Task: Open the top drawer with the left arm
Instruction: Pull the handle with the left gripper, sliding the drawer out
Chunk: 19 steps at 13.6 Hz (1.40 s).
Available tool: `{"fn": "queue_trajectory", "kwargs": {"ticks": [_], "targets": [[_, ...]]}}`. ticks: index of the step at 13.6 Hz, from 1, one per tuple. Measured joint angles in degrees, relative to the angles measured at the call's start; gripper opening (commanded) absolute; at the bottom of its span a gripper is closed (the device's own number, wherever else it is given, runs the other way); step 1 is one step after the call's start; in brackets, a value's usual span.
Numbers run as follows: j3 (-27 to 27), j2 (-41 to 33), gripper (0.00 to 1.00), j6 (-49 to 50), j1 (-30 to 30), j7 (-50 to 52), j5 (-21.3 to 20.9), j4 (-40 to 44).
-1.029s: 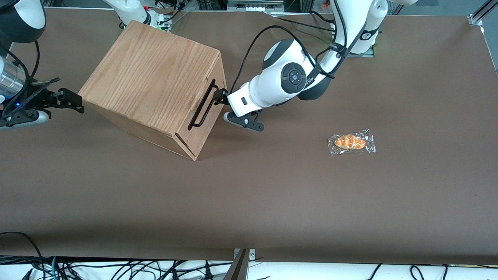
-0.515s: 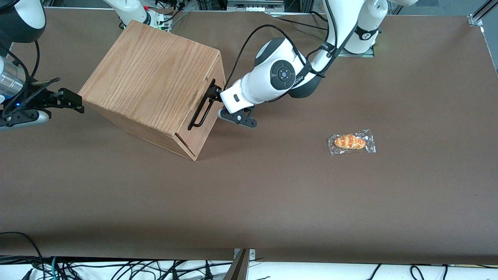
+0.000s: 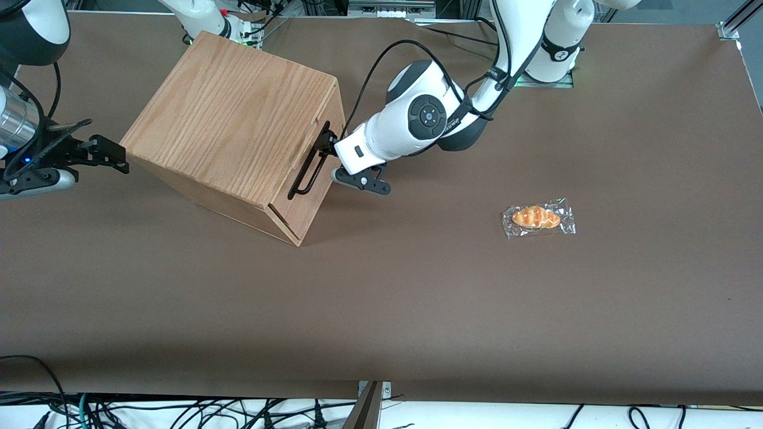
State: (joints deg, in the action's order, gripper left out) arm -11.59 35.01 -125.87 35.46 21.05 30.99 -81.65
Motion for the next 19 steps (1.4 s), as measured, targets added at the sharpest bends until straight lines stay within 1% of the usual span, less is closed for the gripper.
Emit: {"fn": "queue_trajectory", "kwargs": {"ticks": [9,19], "targets": [[1.47,0.2,1.0,0.0,0.03,-0.04,-1.24,0.52],[5.03,0.23,1.0,0.08,-0.12,-0.11,-1.35,0.59]]}}
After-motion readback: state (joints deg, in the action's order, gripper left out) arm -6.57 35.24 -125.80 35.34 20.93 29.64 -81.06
